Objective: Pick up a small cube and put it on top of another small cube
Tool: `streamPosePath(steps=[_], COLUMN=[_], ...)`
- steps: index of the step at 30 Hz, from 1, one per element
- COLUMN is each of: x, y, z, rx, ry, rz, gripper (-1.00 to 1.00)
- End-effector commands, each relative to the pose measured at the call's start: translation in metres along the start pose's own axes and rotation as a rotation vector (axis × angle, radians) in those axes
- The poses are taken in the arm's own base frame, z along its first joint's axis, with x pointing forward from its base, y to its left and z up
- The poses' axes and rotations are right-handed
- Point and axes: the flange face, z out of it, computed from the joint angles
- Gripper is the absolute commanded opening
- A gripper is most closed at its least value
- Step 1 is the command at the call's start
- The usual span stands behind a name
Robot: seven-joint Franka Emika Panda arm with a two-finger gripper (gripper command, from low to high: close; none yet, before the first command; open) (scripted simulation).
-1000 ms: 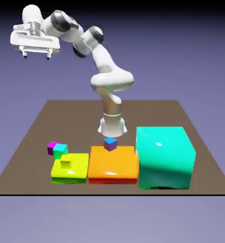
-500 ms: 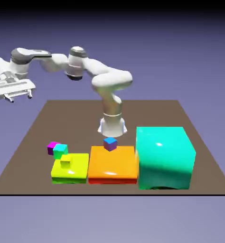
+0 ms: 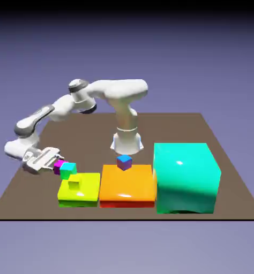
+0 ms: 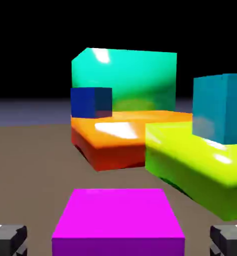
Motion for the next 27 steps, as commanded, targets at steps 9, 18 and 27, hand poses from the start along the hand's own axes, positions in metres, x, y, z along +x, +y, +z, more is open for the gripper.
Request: streamPosePath(steps=[9,18,27], x=[0.043,0.096,0.131], y=[-0.022,-0.054,-0.094], z=[-0.033,0.013,0.057], rx=[-0.096,-0.265,-0.375], ry=[0.058,0.214,0.375], rz=[0.002,0.025,0.068], gripper=[-1.0,-1.0,-1.0])
